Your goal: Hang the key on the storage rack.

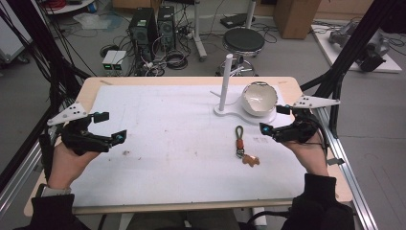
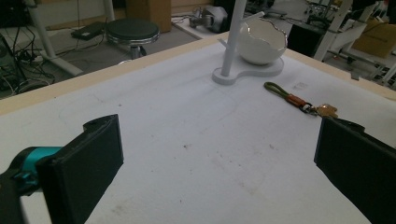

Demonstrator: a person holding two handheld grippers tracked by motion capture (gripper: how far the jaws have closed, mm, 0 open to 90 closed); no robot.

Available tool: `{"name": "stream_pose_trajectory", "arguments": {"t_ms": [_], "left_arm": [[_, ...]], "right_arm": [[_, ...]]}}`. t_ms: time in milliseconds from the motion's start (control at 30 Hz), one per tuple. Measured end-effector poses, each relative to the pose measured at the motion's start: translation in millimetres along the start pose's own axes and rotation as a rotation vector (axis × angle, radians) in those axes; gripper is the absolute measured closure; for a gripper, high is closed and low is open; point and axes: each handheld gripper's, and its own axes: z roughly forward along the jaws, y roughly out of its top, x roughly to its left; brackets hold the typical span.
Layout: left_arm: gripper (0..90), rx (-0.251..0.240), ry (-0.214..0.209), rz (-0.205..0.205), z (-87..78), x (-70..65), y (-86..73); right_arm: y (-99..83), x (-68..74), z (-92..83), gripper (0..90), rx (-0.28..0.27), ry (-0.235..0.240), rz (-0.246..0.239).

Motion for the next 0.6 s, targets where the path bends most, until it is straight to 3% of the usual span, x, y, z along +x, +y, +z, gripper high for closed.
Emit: {"name": "stream_pose_trajectory", "arguments": {"t_ms": [367, 600], "left_arm": [[1.7, 0.015, -0.003, -0.018, 3.3, 2.7, -4.9], [1.7, 0.026, -0.012, -0.021, 8.7, 1.4, -5.6]], "right_arm": [[-6.8, -5.5, 20.6, 0.8, -0.009, -0.056, 0.021], [-23.9, -18.4, 52.8, 0.8, 0.077, -0.121, 0.052]]}}
